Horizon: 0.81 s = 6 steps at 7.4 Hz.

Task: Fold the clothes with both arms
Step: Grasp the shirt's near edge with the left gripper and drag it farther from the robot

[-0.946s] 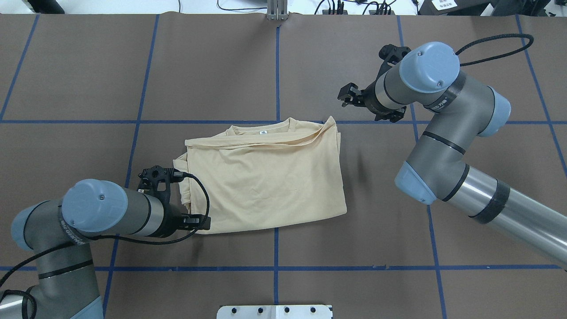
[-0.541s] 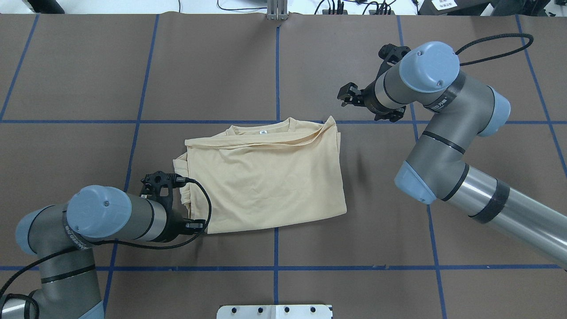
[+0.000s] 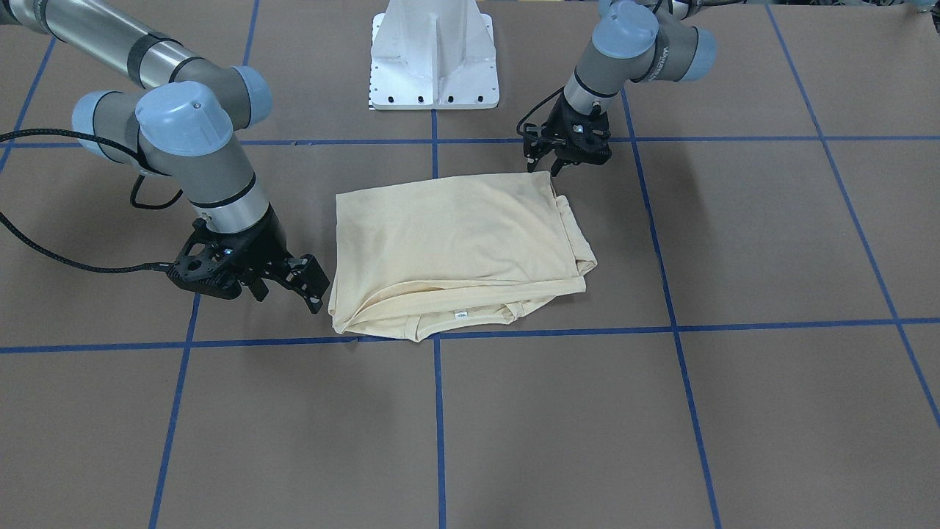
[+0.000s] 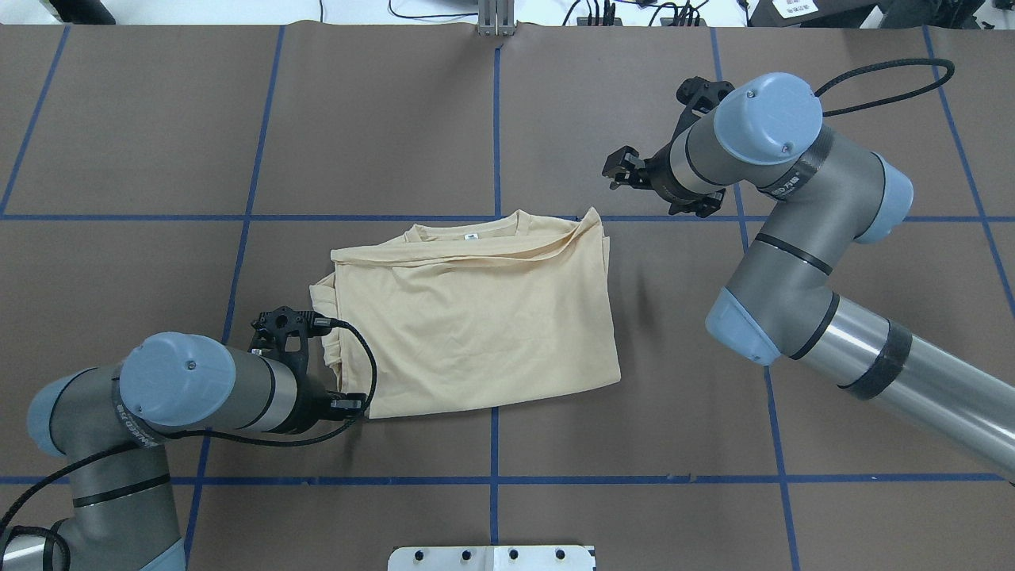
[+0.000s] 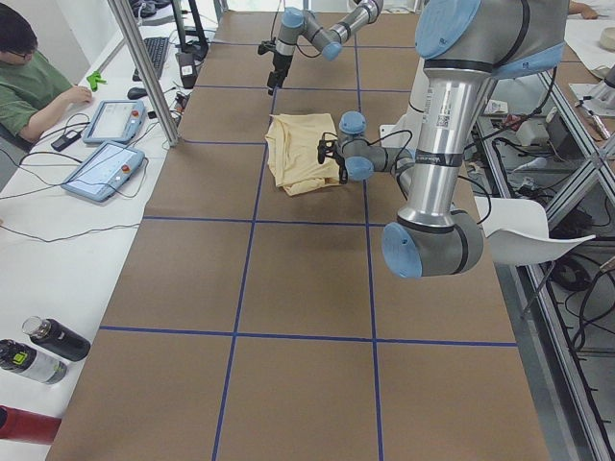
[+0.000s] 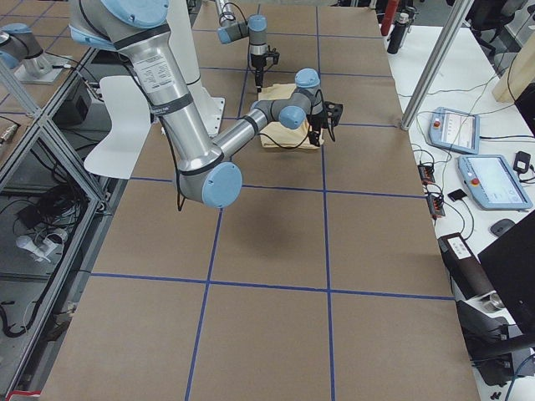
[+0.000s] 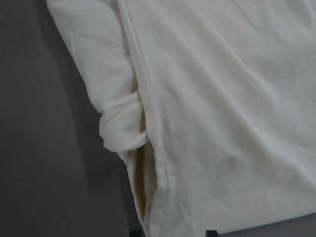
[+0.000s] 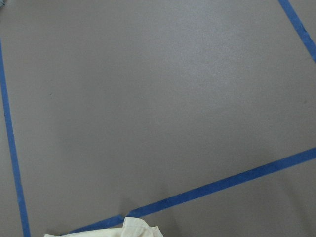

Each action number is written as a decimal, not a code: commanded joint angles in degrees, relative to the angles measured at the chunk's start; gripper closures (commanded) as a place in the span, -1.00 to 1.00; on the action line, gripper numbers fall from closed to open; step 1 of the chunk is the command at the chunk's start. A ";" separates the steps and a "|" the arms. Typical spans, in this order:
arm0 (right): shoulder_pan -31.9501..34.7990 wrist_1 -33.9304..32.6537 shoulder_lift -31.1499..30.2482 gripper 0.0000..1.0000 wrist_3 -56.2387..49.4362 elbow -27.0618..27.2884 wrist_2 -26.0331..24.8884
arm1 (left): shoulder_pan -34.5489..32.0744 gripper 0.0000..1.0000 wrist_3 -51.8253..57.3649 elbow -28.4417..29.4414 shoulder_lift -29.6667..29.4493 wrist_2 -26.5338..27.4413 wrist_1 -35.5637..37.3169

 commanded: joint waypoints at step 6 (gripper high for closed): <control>-0.09 0.07 -0.12 -1.00 0.00 0.07 -0.02 | -0.71 1.00 0.41 -0.06 0.48 -0.13 0.27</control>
